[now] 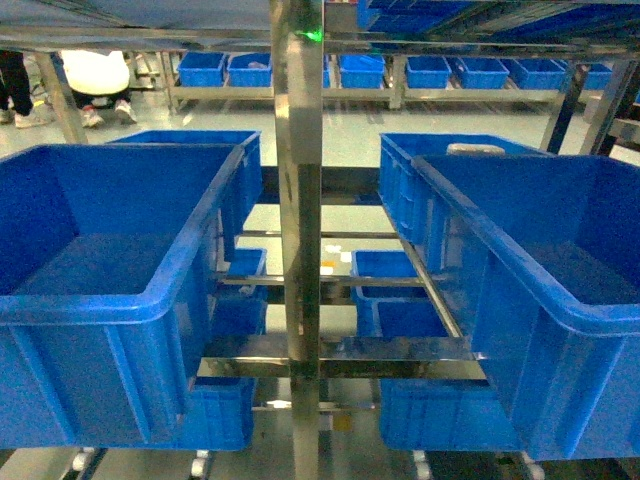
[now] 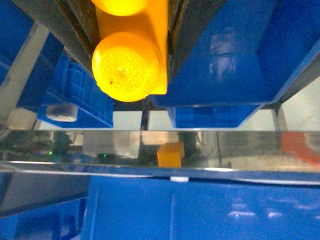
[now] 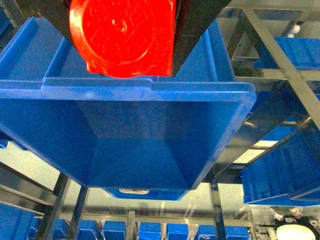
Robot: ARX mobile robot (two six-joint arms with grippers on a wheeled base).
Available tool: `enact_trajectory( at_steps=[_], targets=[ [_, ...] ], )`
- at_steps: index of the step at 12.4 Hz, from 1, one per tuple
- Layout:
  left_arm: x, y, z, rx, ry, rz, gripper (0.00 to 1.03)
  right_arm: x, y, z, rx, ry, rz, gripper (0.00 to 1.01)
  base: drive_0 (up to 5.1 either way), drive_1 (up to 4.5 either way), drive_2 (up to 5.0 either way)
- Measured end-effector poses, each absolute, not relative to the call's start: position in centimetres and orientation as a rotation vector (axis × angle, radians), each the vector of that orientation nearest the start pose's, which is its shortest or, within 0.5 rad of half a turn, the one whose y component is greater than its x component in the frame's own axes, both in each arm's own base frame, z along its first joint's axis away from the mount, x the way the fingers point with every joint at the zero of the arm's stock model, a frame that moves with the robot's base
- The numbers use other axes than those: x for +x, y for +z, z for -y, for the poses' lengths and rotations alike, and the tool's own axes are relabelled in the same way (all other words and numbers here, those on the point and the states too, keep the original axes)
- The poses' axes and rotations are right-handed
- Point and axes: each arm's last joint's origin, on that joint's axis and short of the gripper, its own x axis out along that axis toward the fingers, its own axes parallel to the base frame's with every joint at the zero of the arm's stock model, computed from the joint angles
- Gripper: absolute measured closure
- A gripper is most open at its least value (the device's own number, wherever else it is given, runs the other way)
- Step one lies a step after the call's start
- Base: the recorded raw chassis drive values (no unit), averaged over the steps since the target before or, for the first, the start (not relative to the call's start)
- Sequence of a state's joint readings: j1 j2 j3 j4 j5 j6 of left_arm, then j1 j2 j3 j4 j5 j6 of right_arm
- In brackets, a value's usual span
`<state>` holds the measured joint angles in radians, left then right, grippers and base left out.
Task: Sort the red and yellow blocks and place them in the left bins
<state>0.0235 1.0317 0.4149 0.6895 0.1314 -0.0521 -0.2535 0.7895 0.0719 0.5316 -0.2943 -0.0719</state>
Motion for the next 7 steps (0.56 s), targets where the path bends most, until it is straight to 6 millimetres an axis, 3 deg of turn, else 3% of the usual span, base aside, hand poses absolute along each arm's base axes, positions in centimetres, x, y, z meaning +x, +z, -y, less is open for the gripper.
enact_trajectory(
  at_steps=[3, 7],
  targets=[
    [21.36, 24.71, 0.1, -0.045, -0.129, 0.086, 0.76, 14.9, 15.76, 3.01, -0.022, 0.044, -0.175, 0.74, 0.0, 0.0, 0.0],
    [21.52, 24.4, 0.09, -0.047, -0.126, 0.066, 0.76, 14.91, 15.67, 3.01, -0.02, 0.044, -0.183, 0.74, -0.1, 4.1, -4.2]
  ],
)
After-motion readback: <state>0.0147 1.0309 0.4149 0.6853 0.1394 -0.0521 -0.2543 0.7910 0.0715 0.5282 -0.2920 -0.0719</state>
